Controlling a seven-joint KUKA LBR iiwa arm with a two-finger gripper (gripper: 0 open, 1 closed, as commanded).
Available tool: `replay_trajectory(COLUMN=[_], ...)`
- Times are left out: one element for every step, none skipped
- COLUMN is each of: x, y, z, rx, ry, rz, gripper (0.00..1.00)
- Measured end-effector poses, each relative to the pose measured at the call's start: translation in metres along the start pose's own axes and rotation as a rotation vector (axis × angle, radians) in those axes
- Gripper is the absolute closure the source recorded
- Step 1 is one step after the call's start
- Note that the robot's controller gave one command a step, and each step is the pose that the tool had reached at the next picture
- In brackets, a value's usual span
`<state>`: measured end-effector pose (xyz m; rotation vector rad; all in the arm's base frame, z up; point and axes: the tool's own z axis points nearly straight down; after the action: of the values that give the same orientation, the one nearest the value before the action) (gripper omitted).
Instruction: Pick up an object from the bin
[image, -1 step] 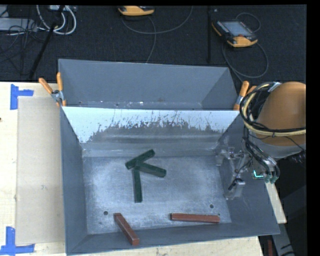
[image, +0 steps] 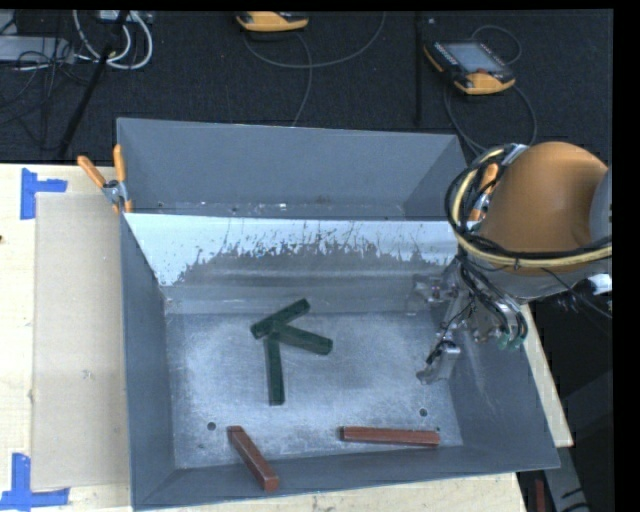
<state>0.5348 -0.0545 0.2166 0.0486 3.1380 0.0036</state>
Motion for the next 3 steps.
replay_trajectory(x=[-0.036, -0.045, -0.047], y=[0.047, 0.116, 0.113], z=[0.044, 0.147, 0.142], rx=[0.0, 0.001, 0.003], ry=[0.003, 0.01, 0.005], rz=[0.081, 0.027, 0.028], gripper=[0.0, 0.0, 1.0])
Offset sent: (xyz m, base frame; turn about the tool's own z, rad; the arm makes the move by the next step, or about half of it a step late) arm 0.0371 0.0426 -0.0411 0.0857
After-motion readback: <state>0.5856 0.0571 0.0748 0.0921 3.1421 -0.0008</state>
